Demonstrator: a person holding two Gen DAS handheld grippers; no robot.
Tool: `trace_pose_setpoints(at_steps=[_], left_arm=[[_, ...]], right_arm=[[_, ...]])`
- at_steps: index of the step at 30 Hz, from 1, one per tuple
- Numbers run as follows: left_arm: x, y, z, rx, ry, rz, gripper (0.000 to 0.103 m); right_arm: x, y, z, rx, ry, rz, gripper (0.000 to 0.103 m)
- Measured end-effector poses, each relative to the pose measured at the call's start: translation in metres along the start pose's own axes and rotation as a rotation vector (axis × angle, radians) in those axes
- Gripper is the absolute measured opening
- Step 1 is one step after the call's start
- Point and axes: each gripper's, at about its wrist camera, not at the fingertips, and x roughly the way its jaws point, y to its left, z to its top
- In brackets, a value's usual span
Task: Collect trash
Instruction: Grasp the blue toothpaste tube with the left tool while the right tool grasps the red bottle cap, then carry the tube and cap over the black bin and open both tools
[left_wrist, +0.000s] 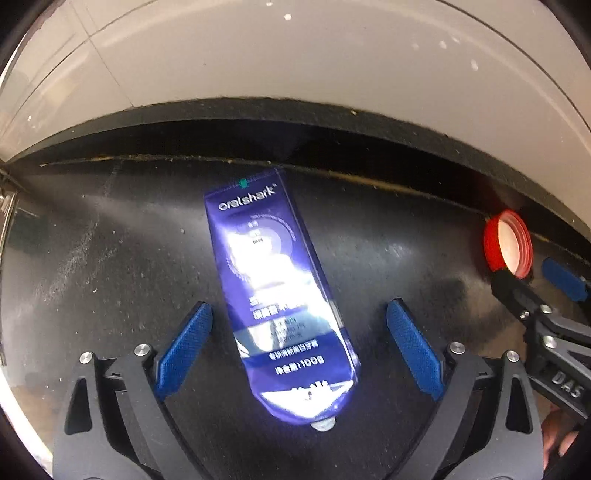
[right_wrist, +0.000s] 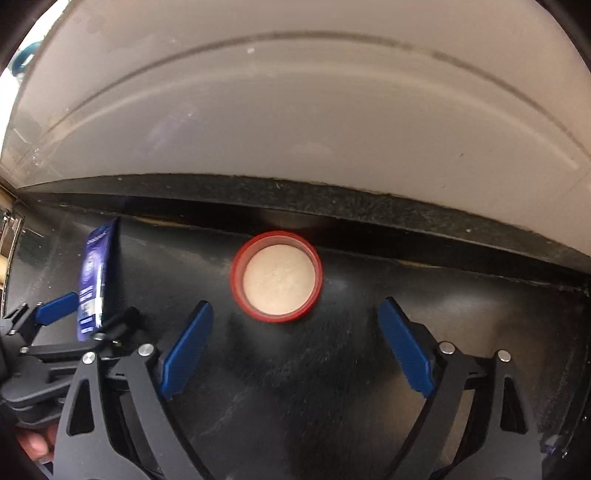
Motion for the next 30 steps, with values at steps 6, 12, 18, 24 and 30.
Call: trace_pose_setpoints(at_steps=[6,12,18,24,30], left_arm=[[-0.013,0.009,0.000,0.000,-0.056,0.005,0.058],[-0.017,0.020,-0.005,0.021,-0.036,0.011,0.050],[-0.036,0.034,-0.021,0.083,-0.047,0.032,0.050],[-0.074,0.051,-0.046,0.147,-0.094,0.026,0.050],[-0.121,0.065,-0.077,0.166,-0.128,-0.004,0.050]], right_arm=[[0.006,0.015,0.004,-0.078,-0.040,-0.052,0.057],[0.000,0.020,0.003,-0.070,-0.032,-0.007,0.049],[-0.035,0.025,-0.013,-0.068,-0.059,0.008,0.049],[-0.088,0.034,-0.035,-0.062,-0.090,0.026,0.049],[-0.136,0.049,-0.066,-0.073,-0.122,0.028,0.049]])
